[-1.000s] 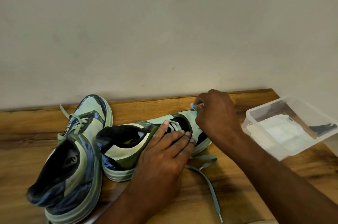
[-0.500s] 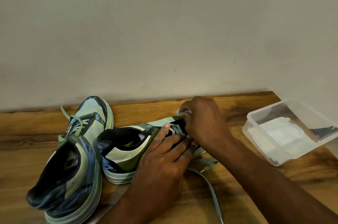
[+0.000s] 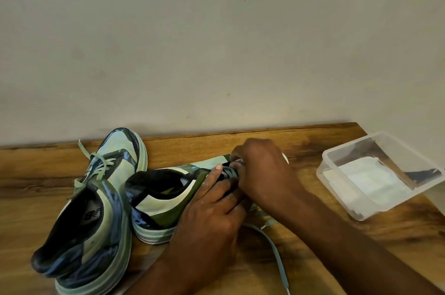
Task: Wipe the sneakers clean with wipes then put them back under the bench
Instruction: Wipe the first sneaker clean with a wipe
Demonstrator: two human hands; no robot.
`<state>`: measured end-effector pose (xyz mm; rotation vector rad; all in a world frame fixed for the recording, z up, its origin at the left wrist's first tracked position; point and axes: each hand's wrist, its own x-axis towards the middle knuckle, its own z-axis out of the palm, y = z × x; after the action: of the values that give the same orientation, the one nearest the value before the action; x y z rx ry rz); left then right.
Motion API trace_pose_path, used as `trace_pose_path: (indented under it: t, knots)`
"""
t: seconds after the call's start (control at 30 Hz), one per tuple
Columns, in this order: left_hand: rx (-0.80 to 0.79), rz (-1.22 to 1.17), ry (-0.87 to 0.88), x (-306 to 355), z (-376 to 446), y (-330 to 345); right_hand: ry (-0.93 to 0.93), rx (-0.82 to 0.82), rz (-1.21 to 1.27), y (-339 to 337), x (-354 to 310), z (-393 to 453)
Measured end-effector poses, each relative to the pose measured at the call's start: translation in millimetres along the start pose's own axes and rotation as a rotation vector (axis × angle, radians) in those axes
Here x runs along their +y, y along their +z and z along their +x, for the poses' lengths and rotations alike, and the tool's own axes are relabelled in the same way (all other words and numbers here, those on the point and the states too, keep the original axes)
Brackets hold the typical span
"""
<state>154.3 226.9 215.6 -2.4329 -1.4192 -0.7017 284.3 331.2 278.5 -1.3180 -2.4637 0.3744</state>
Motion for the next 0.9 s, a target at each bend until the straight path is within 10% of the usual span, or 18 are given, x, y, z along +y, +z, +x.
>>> trace_pose_path:
  t: [0.27, 0.9]
  knots:
    - [-0.033, -0.018, -0.011, -1, -1, -4, 0.14, 0.393, 0.169, -35, 50, -20]
    - [0.096, -0.211, -0.068, -11, 11, -2, 0.28, 0.119, 0.148, -36, 57, -52]
